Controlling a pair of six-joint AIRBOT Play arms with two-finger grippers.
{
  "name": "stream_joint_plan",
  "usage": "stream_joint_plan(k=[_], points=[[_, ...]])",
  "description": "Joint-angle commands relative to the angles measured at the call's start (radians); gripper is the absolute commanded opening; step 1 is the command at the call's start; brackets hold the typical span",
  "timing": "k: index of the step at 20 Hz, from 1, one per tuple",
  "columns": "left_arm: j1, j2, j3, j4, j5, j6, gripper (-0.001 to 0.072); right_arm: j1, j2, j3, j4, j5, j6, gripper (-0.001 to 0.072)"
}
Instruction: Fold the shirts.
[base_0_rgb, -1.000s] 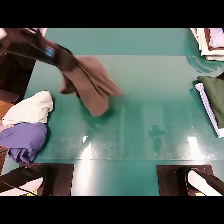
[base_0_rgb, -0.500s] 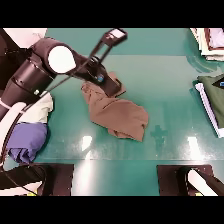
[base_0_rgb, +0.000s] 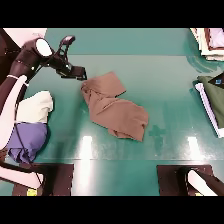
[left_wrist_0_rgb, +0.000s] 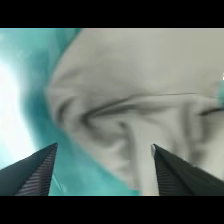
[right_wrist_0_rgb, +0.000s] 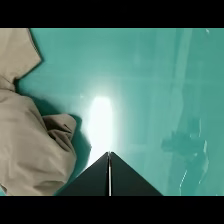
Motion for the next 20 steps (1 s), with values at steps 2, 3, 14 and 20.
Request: stream_joint_plan(k=[2, 3, 14, 20], points=[[0.059, -0.149, 0.000, -0.057, 0.000, -0.003, 0.0677, 0.053, -0.003, 0.000, -0.001, -0.033, 0.001, 0.0020], [0.058, -0.167, 0.001, -0.072, 0.012, -0.003, 0.0677, 0.061, -0.004, 0.000, -0.001, -0.032, 0.001, 0.0020], [0.058, -0.193, -0.001, -0.177, 0.138, 0.003, 0.0103, 0.063, -0.145, -0.001, 0.002, 0.029, 0.019, 0.0020], [0.058, -0.138, 0.046, -0.137, 0.098, 0.033, 0.0027, 0.207, -0.356, -0.015, 0.004, 0.108, 0.016, 0.0577]])
